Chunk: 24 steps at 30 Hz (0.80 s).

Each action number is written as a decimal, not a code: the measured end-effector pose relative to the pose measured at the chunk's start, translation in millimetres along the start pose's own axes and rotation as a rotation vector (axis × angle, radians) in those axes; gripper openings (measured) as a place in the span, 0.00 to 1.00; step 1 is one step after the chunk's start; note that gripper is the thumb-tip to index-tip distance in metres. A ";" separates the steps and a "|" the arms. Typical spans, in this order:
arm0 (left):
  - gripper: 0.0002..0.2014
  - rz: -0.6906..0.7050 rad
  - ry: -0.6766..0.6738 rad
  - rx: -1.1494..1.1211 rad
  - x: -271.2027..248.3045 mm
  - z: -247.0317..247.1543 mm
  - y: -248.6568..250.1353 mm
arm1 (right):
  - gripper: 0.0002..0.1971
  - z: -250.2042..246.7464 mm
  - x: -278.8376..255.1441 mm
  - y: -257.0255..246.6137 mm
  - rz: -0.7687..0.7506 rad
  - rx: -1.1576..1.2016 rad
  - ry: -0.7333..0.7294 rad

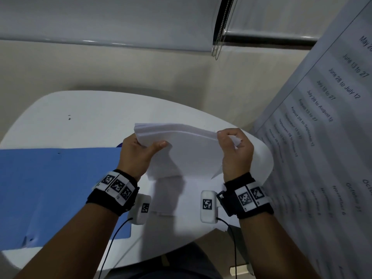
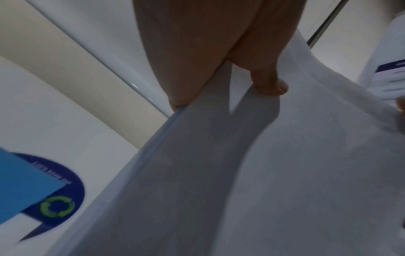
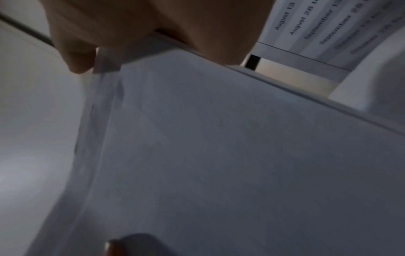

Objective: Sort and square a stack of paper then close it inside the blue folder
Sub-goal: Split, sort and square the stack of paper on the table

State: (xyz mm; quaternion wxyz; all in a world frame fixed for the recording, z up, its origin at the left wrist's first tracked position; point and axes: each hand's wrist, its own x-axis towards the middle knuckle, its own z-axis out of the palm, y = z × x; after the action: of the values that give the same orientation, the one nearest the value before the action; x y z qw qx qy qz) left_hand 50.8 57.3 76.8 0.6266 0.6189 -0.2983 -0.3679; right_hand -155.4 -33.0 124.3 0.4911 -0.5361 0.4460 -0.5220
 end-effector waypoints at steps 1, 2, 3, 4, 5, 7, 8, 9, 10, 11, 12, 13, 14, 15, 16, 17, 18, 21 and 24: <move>0.20 0.009 -0.005 0.001 -0.5 -1.2 -0.3 | 0.09 0.3 0.3 -1.2 -0.020 -0.009 0.010; 0.23 0.018 -0.015 0.005 -1.5 -2.2 -1.2 | 0.09 1.0 0.6 -2.4 -0.021 -0.002 0.021; 0.26 0.027 -0.022 0.013 -2.1 -2.6 -2.2 | 0.08 2.5 1.4 -2.5 -0.013 0.012 0.029; 0.28 0.031 -0.023 0.024 -2.2 -2.7 -3.8 | 0.05 4.5 3.5 -1.5 0.003 0.012 0.042; 0.30 0.027 -0.021 0.036 -1.8 -1.9 -4.6 | 0.02 7.0 5.1 -1.0 0.010 0.001 0.056; 0.31 0.028 -0.030 0.048 -0.6 0.5 -6.3 | 0.04 11.1 6.3 0.7 -0.002 -0.030 0.080; 0.30 0.026 -0.033 0.046 -0.2 1.9 -7.6 | 0.05 11.9 6.5 0.5 -0.014 -0.025 0.087; 0.30 0.023 -0.031 0.042 0.1 2.9 -8.4 | 0.05 12.1 6.8 -0.1 -0.023 -0.011 0.090; 0.30 0.021 -0.026 0.038 0.7 2.9 -9.0 | 0.05 11.8 7.0 -0.8 -0.030 0.000 0.093; 0.30 0.017 -0.024 0.038 1.7 2.8 -9.2 | 0.05 11.5 7.6 -0.7 -0.031 0.011 0.095; 0.30 0.010 -0.025 0.041 3.2 3.1 -10.3 | 0.06 10.7 8.1 -0.2 -0.023 0.011 0.094; 0.29 0.001 -0.029 0.042 4.7 3.5 -11.6 | 0.06 9.7 8.4 1.7 -0.007 0.008 0.082; 0.26 -0.012 -0.030 0.036 5.5 4.3 -12.8 | 0.07 8.2 8.2 3.8 0.015 0.001 0.060; 0.22 -0.030 -0.022 0.023 5.4 6.0 -12.4 | 0.08 6.3 8.0 5.8 0.038 0.004 0.026; 0.18 -0.040 -0.010 0.010 5.3 7.2 -11.5 | 0.10 4.6 7.1 5.6 0.054 0.009 -0.013; 0.15 -0.041 -0.002 -0.001 5.1 7.9 -10.9 | 0.13 2.0 5.7 5.3 0.054 -0.005 -0.041; 0.13 -0.033 0.000 -0.010 4.7 7.9 -9.9 | 0.15 -1.0 4.4 4.7 0.035 -0.039 -0.061; 0.15 -0.018 -0.027 -0.010 2.9 3.3 -10.4 | 0.13 -7.6 3.7 7.4 0.019 -0.119 -0.121; 0.20 -0.054 -0.061 0.040 0.3 -2.2 -14.0 | 0.14 -8.9 3.3 14.6 0.121 -0.131 -0.213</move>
State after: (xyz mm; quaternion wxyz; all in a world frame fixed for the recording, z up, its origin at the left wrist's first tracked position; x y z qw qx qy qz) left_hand 51.5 58.9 62.7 0.5944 0.6278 -0.3076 -0.3974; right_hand -163.6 -38.6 110.0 0.5302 -0.5917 0.4560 -0.4011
